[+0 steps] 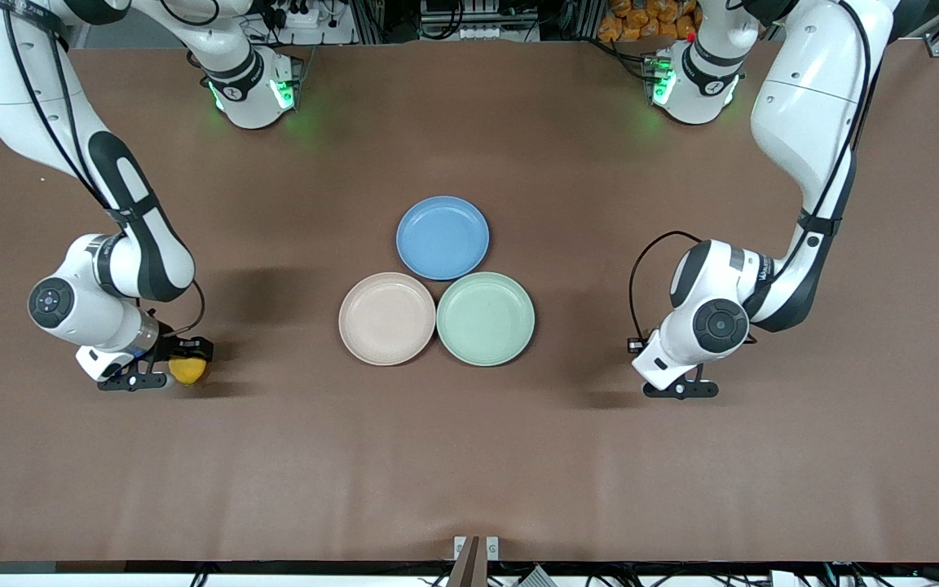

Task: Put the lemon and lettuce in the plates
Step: 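Close the right gripper on the yellow lemon and lift the lettuce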

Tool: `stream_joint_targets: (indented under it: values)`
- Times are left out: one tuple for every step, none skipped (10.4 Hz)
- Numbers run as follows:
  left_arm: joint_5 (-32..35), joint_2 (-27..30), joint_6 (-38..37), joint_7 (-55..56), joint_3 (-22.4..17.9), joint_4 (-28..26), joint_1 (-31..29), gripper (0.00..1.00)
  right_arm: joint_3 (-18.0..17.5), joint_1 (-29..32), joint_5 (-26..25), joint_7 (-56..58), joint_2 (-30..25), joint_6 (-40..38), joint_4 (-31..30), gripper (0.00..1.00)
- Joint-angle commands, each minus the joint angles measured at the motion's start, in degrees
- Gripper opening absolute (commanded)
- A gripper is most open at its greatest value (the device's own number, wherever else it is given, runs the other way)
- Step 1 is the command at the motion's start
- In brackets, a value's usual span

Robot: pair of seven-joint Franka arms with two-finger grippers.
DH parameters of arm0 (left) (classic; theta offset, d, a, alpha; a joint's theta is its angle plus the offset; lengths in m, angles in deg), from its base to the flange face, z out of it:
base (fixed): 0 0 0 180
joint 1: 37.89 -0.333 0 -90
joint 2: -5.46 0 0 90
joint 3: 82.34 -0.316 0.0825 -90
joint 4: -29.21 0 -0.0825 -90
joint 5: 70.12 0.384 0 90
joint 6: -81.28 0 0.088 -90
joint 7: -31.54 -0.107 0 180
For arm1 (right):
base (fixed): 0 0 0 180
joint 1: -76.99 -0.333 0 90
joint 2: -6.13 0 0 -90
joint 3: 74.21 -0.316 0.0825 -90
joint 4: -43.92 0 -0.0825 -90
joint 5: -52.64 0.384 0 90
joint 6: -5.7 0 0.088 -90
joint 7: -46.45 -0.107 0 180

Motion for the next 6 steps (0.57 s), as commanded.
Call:
stream_joint_targets:
  values:
    - [0.50, 0.80, 0.05, 3.08, 0.03, 1.34, 0.55, 0.00, -0.53, 0.04, 0.69, -0.84, 0.33, 0.06, 0.24, 0.43]
    - [0.23, 0.80, 0.05, 3.17, 0.03, 1.43, 0.64, 0.00, -0.53, 0.04, 0.69, -0.84, 0.33, -0.12, 0.42, 0.43]
    - [0.15, 0.89, 0.05, 3.70, 0.03, 1.43, 0.82, 0.00, -0.53, 0.04, 0.69, -0.84, 0.33, -0.20, 0.42, 0.42]
    - [0.14, 1.15, 0.14, 6.22, 0.21, 1.69, 1.69, 0.00, -0.53, 0.04, 0.69, -0.84, 0.33, -0.21, 0.42, 0.39]
    - [-0.73, 1.42, 0.14, 9.73, 1.43, 3.79, 1.96, 0.00, -0.53, 0.04, 0.69, -0.84, 0.33, -0.21, 0.51, 0.38]
    - [-1.60, 1.42, 0.05, 11.59, 2.22, 4.24, 2.05, 0.00, -0.53, 0.04, 0.69, -0.84, 0.24, -0.29, 0.59, 0.38]
